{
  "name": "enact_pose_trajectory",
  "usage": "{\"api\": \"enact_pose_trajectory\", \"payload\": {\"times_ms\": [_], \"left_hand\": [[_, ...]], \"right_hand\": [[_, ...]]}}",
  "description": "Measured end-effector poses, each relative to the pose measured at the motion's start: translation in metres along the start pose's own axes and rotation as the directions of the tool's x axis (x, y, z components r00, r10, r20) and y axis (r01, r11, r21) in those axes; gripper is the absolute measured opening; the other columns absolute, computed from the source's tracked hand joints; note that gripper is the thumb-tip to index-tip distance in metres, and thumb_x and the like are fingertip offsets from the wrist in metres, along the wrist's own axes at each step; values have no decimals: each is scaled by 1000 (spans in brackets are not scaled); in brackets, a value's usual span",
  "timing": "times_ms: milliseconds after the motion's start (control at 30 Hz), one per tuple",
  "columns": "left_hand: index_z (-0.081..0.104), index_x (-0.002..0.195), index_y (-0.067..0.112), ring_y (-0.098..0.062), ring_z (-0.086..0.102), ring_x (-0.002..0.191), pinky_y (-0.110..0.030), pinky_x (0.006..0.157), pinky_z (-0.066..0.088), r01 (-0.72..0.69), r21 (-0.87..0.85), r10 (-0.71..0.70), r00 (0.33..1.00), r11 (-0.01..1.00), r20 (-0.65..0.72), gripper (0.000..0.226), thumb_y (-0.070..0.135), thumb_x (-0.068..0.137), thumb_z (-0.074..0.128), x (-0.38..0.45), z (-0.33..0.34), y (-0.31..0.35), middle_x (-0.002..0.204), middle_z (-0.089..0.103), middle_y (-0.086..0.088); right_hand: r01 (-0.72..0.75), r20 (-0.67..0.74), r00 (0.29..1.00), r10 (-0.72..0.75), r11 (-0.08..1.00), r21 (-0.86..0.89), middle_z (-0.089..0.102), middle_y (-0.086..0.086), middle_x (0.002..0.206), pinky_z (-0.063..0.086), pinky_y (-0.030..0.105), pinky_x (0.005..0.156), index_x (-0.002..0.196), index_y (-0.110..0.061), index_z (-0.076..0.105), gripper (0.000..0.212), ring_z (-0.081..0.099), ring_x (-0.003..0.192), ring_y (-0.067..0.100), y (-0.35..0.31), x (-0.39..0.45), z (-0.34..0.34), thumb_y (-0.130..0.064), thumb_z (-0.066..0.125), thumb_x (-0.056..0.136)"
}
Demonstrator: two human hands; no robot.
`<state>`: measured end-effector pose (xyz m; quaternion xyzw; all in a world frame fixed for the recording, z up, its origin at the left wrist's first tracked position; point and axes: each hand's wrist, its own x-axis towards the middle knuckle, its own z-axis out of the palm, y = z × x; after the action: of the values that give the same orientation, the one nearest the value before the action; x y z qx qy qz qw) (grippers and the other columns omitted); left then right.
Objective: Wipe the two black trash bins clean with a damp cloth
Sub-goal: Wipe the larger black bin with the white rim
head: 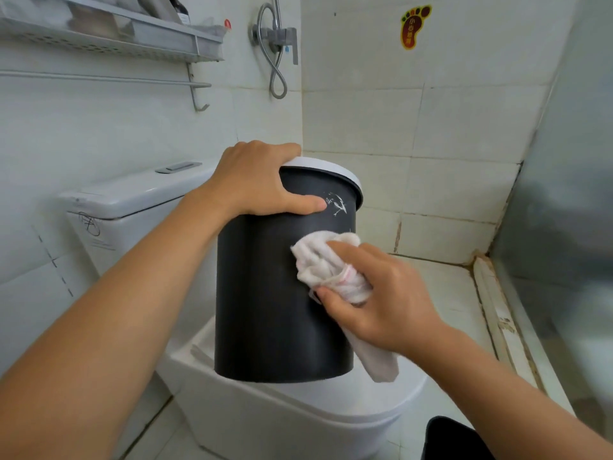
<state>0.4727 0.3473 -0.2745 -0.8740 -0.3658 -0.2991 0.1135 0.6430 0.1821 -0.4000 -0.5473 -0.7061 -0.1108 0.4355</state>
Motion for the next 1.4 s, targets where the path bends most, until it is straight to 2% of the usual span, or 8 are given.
{"api": "enact_pose_trajectory", "payload": {"times_ms": [167, 267, 467, 600, 767, 1033, 1267, 1400], "left_hand": [[32, 69, 17, -17, 37, 56, -36, 59, 31, -36, -40, 35, 999, 999, -22, 80, 90, 50, 58, -6, -4, -4, 55, 36, 2], [29, 67, 17, -19, 33, 55, -38, 59, 29, -25, -28, 24, 1000, 999, -19, 80, 91, 50, 56, -5, -4, -7, 55, 32, 2], [26, 65, 19, -17, 29, 53, -37, 56, 26, -41, -56, 39, 999, 998, -35, 79, 90, 52, 56, -7, -6, -5, 54, 28, 4], [28, 65, 18, -20, 36, 57, -37, 57, 26, 53, -56, -55, 998, 997, -22, 79, 90, 49, 55, -7, -3, -17, 56, 34, 4], [37, 67, 12, -30, 50, 64, -39, 61, 35, 105, -99, -111, 992, 990, -57, 83, 90, 50, 60, -9, 0, -35, 61, 46, -5], [28, 63, 19, -20, 38, 55, -38, 59, 32, 41, -55, -43, 998, 998, -40, 86, 100, 47, 51, -10, -4, -13, 54, 38, 4], [30, 63, 18, -18, 42, 57, -36, 58, 28, 101, -33, -103, 993, 994, -64, 87, 102, 48, 47, -8, -2, -21, 56, 42, 4], [32, 64, 18, -18, 43, 57, -34, 57, 29, 77, -66, -81, 995, 995, -66, 79, 95, 56, 48, -10, -1, -26, 55, 41, 5]], "right_hand": [[325, 144, 942, -305, 934, -150, 56, -11, 85, 39, 27, 48, 127, -34, 65, 49, 56, 66, 18, -10, -17, 0, -52, 70, 81], [233, 86, 972, -220, 956, -180, 54, -11, 83, 36, 25, 48, 125, -39, 66, 48, 55, 63, 16, -5, -5, -2, -56, 67, 81], [-145, -101, 985, 141, 989, -28, 61, -12, 88, 53, 37, 61, 123, -43, 65, 46, 62, 75, 16, 2, 23, -3, -61, 63, 80], [88, 33, 996, -87, 995, -40, 65, -13, 98, 52, 35, 58, 126, -39, 65, 48, 65, 78, 18, -5, 0, 3, -52, 69, 79], [312, 160, 942, -296, 946, -87, 58, -12, 86, 47, 33, 49, 123, -35, 67, 47, 57, 66, 17, -15, -16, 12, -51, 70, 80], [-60, -104, 993, 52, 995, -80, 59, -15, 88, 51, 34, 52, 118, -40, 66, 41, 59, 68, 13, -12, 26, 6, -58, 65, 82], [269, 76, 963, -259, 946, -179, 55, -8, 83, 41, 28, 47, 120, -30, 68, 45, 55, 63, 20, -26, -7, 15, -50, 71, 80], [188, 40, 982, -184, 968, -168, 53, -9, 81, 42, 29, 46, 120, -35, 67, 43, 53, 62, 16, -21, -5, 16, -53, 68, 81]]}}
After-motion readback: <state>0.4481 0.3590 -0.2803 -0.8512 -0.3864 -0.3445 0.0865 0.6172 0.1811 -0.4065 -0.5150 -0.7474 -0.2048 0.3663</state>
